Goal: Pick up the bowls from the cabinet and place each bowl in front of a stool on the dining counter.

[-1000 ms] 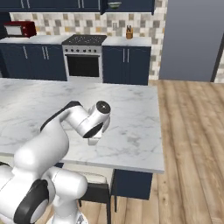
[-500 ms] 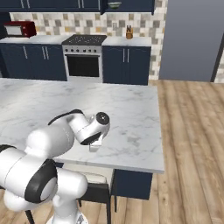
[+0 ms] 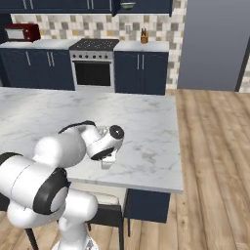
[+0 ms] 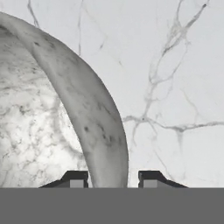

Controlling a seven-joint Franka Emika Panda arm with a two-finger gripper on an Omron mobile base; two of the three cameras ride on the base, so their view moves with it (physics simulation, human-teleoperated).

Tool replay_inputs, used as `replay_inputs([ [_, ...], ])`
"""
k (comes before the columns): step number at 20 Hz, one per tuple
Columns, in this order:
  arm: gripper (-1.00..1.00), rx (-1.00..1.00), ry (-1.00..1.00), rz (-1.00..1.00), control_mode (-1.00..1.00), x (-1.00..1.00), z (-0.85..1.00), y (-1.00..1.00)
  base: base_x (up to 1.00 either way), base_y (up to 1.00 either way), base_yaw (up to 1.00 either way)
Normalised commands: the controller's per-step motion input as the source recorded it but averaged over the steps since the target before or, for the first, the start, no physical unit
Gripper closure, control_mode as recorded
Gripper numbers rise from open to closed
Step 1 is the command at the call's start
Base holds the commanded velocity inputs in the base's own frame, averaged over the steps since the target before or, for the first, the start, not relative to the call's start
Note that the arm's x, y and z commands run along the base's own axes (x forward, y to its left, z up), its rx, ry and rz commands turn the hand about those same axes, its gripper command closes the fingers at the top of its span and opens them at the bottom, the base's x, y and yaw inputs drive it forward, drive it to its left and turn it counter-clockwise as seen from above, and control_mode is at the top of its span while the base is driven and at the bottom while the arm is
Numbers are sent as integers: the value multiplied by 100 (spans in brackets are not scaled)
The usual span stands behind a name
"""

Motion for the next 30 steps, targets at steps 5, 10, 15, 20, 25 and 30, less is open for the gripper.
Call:
replay_inputs([
  [5, -100, 0, 0, 0, -100, 0, 32, 0, 0, 0, 0],
  [10, -100, 0, 0, 1, -100, 0, 82, 0, 0, 0, 0],
  [15, -100, -5, 7, 7, -100, -11, 89, -3, 0, 0, 0],
  [20, -100, -6, 5, 8, -100, -48, 60, -21, 0, 0, 0],
  [25, -100, -13, 1, 15, -100, -71, 32, -10, 0, 0, 0],
  [30, -100, -19, 2, 28, -100, -84, 24, 0, 0, 0, 0],
])
